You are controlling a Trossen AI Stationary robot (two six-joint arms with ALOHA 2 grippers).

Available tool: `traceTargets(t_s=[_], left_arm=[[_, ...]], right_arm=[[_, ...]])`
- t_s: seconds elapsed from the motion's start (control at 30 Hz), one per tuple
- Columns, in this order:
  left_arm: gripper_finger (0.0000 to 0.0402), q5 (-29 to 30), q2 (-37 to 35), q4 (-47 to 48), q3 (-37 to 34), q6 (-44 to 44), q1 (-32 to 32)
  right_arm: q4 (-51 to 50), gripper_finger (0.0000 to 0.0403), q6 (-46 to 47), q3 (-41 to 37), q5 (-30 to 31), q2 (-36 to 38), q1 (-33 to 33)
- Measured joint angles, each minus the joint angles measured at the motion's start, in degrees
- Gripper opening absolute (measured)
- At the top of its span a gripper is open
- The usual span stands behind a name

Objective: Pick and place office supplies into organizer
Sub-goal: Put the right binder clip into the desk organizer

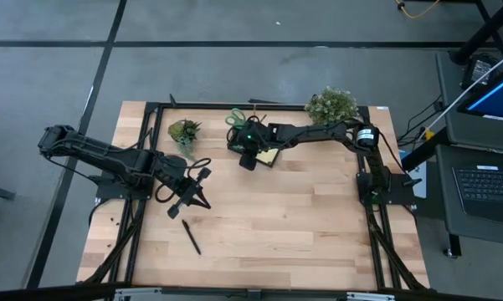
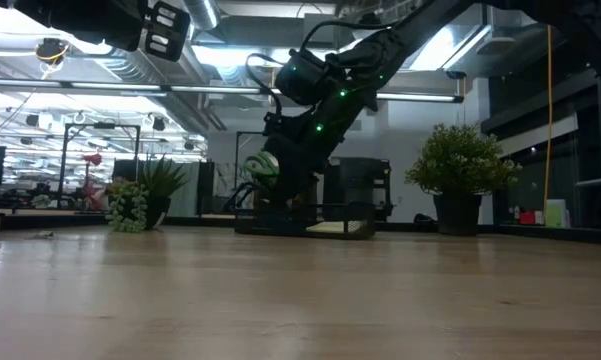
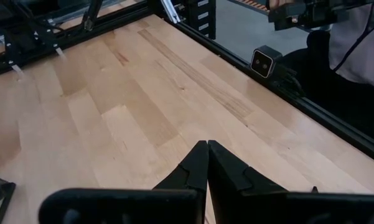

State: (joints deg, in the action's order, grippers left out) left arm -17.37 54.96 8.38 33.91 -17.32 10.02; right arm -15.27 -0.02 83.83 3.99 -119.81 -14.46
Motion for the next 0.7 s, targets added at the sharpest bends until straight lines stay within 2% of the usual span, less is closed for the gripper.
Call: traceTargets(t_s=[0.7], left_arm=[[0.0002,0.0,0.0,0.0,0.0,0.0,0.0]], right_arm=[[0.9,0.0073,0.0,0.0,0.0,0.0,0.0]])
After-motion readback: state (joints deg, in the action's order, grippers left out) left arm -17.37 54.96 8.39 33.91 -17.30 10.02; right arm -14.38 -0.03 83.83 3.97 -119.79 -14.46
